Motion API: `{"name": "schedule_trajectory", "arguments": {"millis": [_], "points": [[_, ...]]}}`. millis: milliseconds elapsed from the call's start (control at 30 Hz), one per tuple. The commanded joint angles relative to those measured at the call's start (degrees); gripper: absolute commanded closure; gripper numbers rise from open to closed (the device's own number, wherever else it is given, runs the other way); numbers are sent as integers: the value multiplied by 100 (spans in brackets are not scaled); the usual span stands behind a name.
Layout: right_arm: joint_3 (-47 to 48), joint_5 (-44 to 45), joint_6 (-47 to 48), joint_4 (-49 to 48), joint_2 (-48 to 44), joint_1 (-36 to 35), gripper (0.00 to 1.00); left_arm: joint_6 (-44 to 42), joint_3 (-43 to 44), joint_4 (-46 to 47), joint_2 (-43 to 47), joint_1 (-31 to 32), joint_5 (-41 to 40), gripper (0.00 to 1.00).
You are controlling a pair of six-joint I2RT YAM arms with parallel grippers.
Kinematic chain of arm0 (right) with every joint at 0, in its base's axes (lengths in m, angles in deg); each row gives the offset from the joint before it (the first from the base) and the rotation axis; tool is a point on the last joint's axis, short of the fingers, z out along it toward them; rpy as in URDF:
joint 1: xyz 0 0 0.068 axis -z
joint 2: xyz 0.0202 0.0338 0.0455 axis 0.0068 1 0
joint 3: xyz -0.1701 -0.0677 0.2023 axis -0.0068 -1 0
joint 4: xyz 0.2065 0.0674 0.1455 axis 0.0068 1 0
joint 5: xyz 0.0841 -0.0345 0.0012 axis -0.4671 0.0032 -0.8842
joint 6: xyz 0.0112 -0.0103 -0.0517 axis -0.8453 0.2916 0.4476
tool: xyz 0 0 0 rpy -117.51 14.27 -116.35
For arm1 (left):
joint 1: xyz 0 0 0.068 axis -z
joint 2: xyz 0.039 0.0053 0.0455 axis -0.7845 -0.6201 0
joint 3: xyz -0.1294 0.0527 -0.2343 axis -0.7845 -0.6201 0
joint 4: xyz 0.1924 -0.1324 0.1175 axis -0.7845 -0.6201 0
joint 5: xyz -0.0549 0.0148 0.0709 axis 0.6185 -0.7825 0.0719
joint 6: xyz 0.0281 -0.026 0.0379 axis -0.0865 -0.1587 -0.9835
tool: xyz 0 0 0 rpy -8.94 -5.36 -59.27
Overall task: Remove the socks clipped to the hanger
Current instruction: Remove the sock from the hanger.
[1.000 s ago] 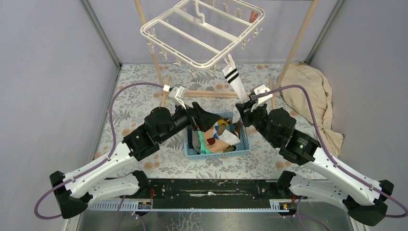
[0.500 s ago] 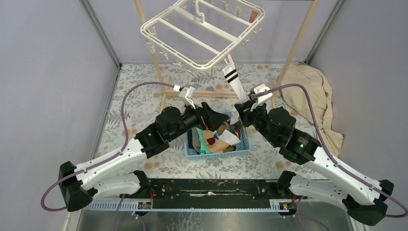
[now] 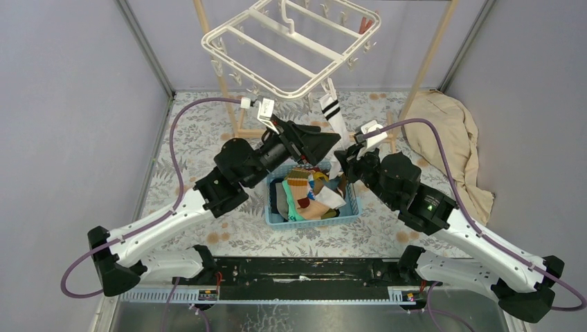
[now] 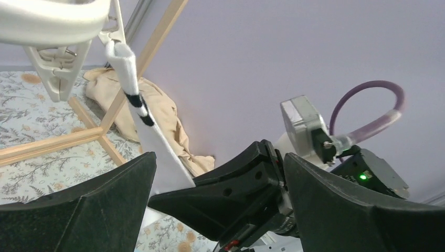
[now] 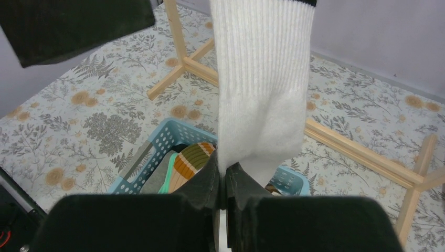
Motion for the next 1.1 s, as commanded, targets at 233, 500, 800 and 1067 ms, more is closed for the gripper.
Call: {"name": "schedule_trajectory", "arguments": {"millis": [233, 500, 800, 1067], "points": [[261, -246, -66, -80, -45, 34, 100, -303, -460, 1040, -45, 61, -493, 1], [136, -246, -148, -179, 18, 34, 100, -413, 309, 1085, -763, 57, -721, 1], [98, -312, -236, -161, -10, 37, 100, -804, 1230, 747, -1493, 32, -1251, 14], [53, -321, -280, -94, -212, 34, 100, -1013, 1768, 341, -2004, -65, -1806, 36]]}}
